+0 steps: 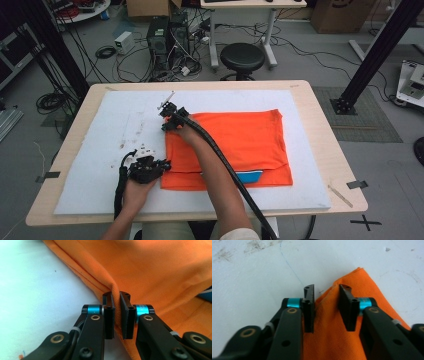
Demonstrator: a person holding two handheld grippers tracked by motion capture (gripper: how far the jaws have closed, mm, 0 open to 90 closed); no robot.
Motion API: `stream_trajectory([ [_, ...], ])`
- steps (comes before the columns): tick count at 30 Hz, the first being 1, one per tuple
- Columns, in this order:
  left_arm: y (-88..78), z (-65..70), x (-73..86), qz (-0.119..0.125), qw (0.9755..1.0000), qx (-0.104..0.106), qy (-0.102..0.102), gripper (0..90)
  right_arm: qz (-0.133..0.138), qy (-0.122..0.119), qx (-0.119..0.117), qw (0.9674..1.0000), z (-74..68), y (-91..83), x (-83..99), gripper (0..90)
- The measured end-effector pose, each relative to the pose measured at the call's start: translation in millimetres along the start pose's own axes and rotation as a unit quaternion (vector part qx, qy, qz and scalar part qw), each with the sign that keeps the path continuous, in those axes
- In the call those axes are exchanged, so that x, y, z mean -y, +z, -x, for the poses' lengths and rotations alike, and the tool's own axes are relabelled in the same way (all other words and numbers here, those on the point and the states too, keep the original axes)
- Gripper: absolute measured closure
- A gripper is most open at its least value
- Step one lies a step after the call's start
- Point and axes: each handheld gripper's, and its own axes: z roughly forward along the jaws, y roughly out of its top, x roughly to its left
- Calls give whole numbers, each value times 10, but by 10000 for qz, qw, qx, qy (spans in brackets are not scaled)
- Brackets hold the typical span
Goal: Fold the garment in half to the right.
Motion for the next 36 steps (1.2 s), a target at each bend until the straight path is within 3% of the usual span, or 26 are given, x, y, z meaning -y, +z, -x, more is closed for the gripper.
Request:
stream_trajectory([
  [6,1,0,-1,24,10000,-19,-20,831,-16,32,64,10000,7,-11,2,820],
  [18,-22,-16,-16,132,9999,-6,-47,831,131,261,-41,9996,61,-61,17,843],
  [24,-50,-18,-43,224,9997,66,-104,831,229,238,-35,9994,111,-174,19,843],
  [32,-102,44,-156,450,9977,425,-268,833,427,241,-3,9988,208,-449,68,845],
  [36,-101,124,-291,578,9956,659,-318,833,519,282,54,9982,294,-602,129,845],
])
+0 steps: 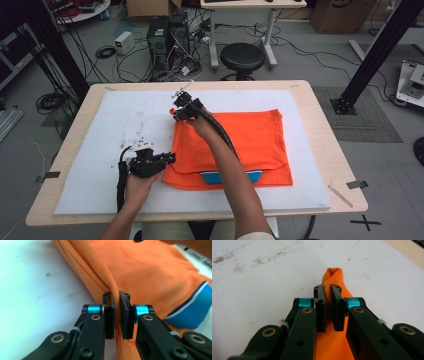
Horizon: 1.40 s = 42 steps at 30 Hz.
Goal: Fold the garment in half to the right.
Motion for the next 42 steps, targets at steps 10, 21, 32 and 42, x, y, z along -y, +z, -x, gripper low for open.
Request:
stream_trajectory([
  [10,266,375,-378,-17,9987,450,257,833,284,302,242,9988,316,-471,196,847],
  [21,673,832,-653,-222,9945,885,512,833,456,654,622,9949,688,-983,578,847],
  [32,1026,1249,-845,-426,9893,1178,743,833,565,1059,1001,9877,1027,-1453,1040,846],
  [42,1482,1599,-956,-776,9838,1392,822,832,585,1360,1185,9819,1282,-1617,1387,846],
])
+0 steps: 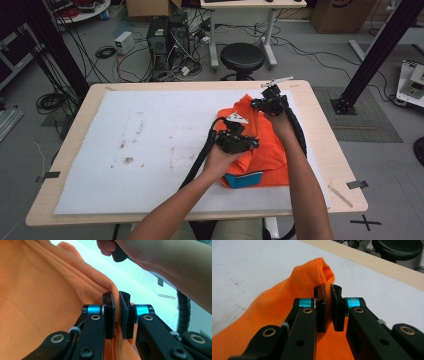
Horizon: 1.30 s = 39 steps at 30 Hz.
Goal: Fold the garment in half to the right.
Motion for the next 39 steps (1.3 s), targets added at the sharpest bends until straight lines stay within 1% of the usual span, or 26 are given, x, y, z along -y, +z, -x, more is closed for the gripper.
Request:
stream_trajectory([
  [4,186,42,-22,-137,9999,45,-29,832,25,129,45,9999,113,-21,85,846],
  [5,239,55,-24,-196,9998,45,-7,832,13,145,55,9999,132,-28,101,846],
  [8,366,92,-28,-259,9996,62,-38,831,-10,223,118,9997,214,-34,181,845],
  [11,475,125,-32,-339,9994,44,9,831,-35,317,179,9993,290,-29,261,845],
  [19,710,181,16,-454,9990,10,26,817,-108,583,320,9977,467,-10,459,844],
  [22,777,196,35,-456,9990,-6,34,813,-133,696,370,9968,521,0,526,842],
  [25,806,211,48,-447,9989,-91,76,802,-169,787,380,9960,552,19,582,837],
  [27,792,209,51,-408,9990,-124,109,740,-185,791,422,9958,557,33,602,803],
  [29,738,199,61,-326,9990,-242,177,639,-193,826,430,9955,561,29,614,716],
  [30,680,172,74,-240,9991,-311,173,601,-168,834,426,9955,566,21,614,678],
  [31,639,149,83,-196,9991,-344,164,545,-115,881,427,9951,571,-1,614,644],
  [33,502,70,119,-87,9987,-475,176,470,0,894,477,9949,579,-49,608,610],
  [35,346,-25,177,63,9981,-592,157,418,110,924,558,9941,579,-97,600,589],
  [36,244,-92,221,147,9972,-717,160,384,173,925,596,9938,578,-123,594,588],
  [37,161,-149,260,216,9961,-833,187,333,241,917,687,9931,576,-150,590,588],
  [39,25,-254,336,371,9947,-936,201,300,245,881,745,9930,576,-169,588,592],
])
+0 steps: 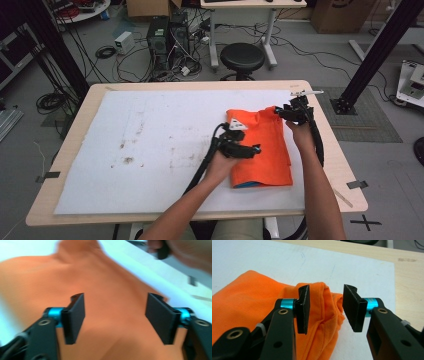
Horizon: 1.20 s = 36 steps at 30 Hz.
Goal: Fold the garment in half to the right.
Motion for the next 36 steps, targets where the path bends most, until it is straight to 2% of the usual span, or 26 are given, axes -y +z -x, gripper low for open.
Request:
stream_trajectory([
  [3,-204,-240,137,220,9996,-165,-2,261,-71,-69,-27,9999,-18,25,2,619],
  [8,-447,-526,315,411,9982,-434,-60,261,-446,-293,46,9986,-135,194,15,697],
  [9,-492,-572,349,434,9979,-477,-32,261,-526,-374,118,9978,-161,230,19,705],
  [11,-581,-663,413,489,9975,-516,-31,261,-677,-485,467,9954,-204,281,25,727],
  [12,-625,-709,442,508,9972,-539,-40,260,-744,-428,609,9944,-210,308,30,730],
  [14,-703,-789,486,492,9968,-617,-80,259,-785,-339,568,9947,-192,344,45,763],
  [15,-759,-846,518,502,9965,-660,-122,259,-831,-359,576,9942,-189,355,50,830],
  [17,-849,-938,567,499,9958,-755,-166,259,-929,-453,634,9926,-183,368,65,878],
  [19,-934,-1021,608,494,9950,-843,-207,259,-961,-436,701,9919,-171,353,68,889],
  [23,-1140,-1178,691,582,9924,-1025,-342,259,-1150,-259,1035,9876,-82,295,83,890],
  [24,-1188,-1206,711,609,9917,-1068,-377,259,-1216,-178,1045,9869,-56,285,94,889],
  [26,-1274,-1258,754,635,9908,-1127,-404,259,-1367,-12,891,9866,0,280,122,852],
  [28,-1353,-1303,808,632,9902,-1174,-416,259,-1075,102,759,9912,38,227,128,735],
  [31,-1435,-1352,883,623,9896,-1226,-427,259,-744,157,730,9944,33,148,82,672],
  [34,-1494,-1382,956,617,9894,-1232,-463,259,-389,61,682,9969,-62,103,-20,590],
  [36,-1522,-1397,1000,589,9896,-1222,-474,259,-290,-16,421,9987,-151,124,-84,575],
])
